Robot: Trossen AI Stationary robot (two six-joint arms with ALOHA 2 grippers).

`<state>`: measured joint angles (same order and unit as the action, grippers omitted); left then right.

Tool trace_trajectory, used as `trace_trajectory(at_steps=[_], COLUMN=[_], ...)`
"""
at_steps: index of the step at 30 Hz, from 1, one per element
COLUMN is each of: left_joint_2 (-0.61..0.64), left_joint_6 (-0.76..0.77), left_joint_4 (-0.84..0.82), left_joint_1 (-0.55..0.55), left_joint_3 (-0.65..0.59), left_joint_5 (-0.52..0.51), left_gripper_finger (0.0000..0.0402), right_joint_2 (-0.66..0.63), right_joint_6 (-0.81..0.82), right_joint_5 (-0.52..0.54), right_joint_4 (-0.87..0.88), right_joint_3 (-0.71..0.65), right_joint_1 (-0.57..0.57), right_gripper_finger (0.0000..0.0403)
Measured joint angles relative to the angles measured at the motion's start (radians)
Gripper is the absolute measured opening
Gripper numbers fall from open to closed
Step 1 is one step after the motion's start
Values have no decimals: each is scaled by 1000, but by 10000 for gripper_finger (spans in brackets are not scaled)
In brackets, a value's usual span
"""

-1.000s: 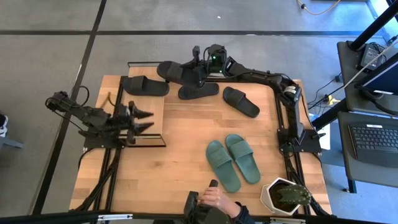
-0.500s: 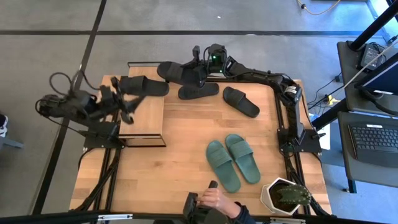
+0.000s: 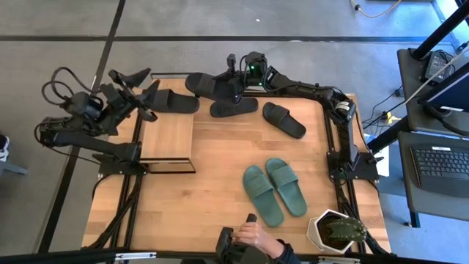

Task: Pick and place slides into the shelf
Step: Put the black slipper on the shelf

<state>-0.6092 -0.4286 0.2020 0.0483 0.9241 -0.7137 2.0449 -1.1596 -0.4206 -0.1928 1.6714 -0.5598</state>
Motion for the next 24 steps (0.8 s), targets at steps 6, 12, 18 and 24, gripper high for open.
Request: trace_trajectory(at_steps=[6,12,18,24], left_joint_2=[1,1,1,-36], left_joint_6=[29,33,32,-128], left_joint_4=[-3,2,-10,-41], left_joint_1=[-11,-11,-11,-11], left_joint_3=[0,0,0,33], left_joint_5=[1,-30,-70,-174], left_gripper_finger=[208,208,208,208], right_joint_2=[0,0,0,0], right_joint_6=[3,3,2,1], right_joint_5=[0,0,0,0], right_joint_4=[3,3,4,4], right_joint_3=[0,1,0,1], right_joint_1=[0,0,0,0], right_gripper_finger=[11,11,11,11])
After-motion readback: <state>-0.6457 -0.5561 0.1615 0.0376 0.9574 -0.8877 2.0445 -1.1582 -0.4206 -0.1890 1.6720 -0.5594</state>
